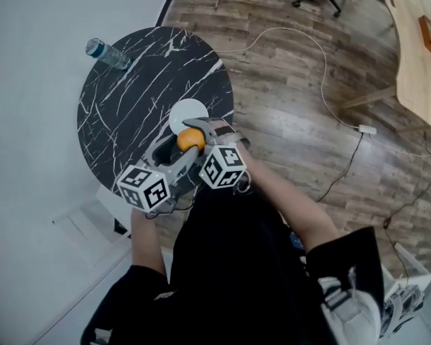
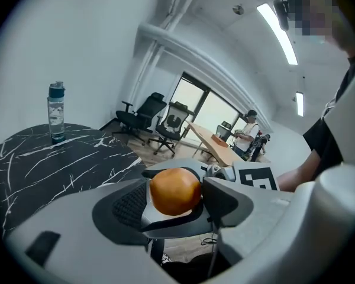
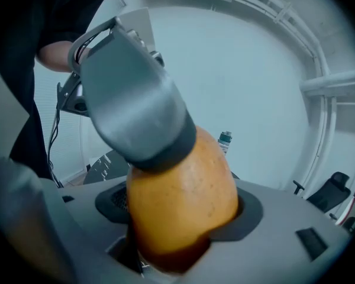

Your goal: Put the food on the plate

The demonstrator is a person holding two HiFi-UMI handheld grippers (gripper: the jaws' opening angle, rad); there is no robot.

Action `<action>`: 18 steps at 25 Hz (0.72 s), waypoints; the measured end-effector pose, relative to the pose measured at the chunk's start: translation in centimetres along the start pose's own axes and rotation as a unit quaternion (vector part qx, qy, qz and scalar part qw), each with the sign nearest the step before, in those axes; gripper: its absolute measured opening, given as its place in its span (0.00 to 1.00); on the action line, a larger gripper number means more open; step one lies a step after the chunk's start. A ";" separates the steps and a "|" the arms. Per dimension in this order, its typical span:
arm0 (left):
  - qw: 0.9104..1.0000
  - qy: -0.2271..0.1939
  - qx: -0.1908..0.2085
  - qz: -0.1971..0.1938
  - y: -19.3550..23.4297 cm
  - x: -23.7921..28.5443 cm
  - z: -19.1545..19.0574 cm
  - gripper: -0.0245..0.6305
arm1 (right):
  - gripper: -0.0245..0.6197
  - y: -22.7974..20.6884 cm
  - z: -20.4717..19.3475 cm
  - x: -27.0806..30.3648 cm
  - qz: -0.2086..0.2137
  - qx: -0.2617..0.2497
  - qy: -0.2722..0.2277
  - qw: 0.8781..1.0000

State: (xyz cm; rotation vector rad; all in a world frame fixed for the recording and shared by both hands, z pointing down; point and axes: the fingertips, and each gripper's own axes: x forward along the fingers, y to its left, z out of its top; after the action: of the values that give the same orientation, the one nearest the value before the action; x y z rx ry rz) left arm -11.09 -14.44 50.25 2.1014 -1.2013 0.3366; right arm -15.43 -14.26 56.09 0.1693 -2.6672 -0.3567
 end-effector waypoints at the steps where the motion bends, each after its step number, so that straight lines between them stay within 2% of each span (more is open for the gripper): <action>1: 1.000 0.002 -0.003 -0.001 0.6 0.0 0.0 0.46 | 0.54 0.2 0.2 0.6 0.003 0.000 0.000 1.000; 9: 1.000 -0.002 -0.006 -0.011 3.8 0.2 -0.2 0.46 | 0.54 -0.2 0.1 3.6 0.000 -0.010 0.018 1.000; 15: 1.000 0.002 0.002 -0.017 4.1 0.8 -0.9 0.46 | 0.54 0.2 -1.2 3.9 -0.002 -0.013 0.038 0.999; 18: 1.000 0.000 0.003 -0.006 4.3 1.0 -1.2 0.46 | 0.55 0.2 -1.8 3.3 -0.009 -0.004 0.038 0.999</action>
State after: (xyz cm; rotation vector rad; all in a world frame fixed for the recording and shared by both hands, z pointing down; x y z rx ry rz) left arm -14.00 -15.73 53.48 2.1128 -1.1895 0.3341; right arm -17.59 -15.01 59.02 0.2019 -2.5903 -0.3589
